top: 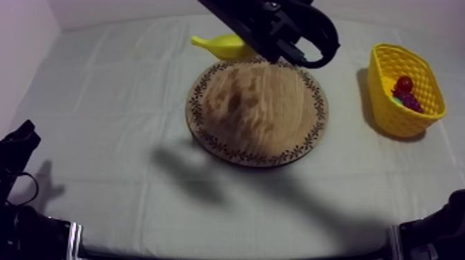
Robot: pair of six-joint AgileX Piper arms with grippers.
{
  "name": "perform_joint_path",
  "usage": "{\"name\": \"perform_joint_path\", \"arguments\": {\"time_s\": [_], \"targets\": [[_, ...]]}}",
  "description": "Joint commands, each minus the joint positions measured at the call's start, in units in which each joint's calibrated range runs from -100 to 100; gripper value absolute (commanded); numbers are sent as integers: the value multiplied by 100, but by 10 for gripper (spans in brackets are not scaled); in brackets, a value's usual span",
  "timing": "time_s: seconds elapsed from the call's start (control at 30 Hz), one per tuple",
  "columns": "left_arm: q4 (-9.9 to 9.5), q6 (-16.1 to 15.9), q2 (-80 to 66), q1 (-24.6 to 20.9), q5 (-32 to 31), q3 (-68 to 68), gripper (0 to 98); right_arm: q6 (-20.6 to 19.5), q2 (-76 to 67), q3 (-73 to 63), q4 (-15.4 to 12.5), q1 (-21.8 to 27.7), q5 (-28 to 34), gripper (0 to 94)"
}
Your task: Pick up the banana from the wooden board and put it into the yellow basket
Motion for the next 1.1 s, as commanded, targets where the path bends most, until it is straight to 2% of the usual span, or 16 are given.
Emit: {"name": "perform_joint_path", "arguments": {"time_s": [0.0, 0.17, 0.33, 0.63, 1.07], "targets": [[-2, -1, 0, 1, -4, 3, 1, -62, -48, 3, 7, -16, 43, 158], [-2, -1, 0, 1, -4, 3, 1, -315, -98, -32, 45, 53, 22, 164], [-2, 1, 0, 1, -4, 3, 1, -585, -30, -111, 102, 333, -125, 173], [-2, 1, 0, 1, -4, 3, 1, -1247, 159, -145, 328, 1063, -343, 176], [-2, 3, 0, 1, -4, 3, 1, -2330, 217, -73, 434, 2190, -237, 179]]}}
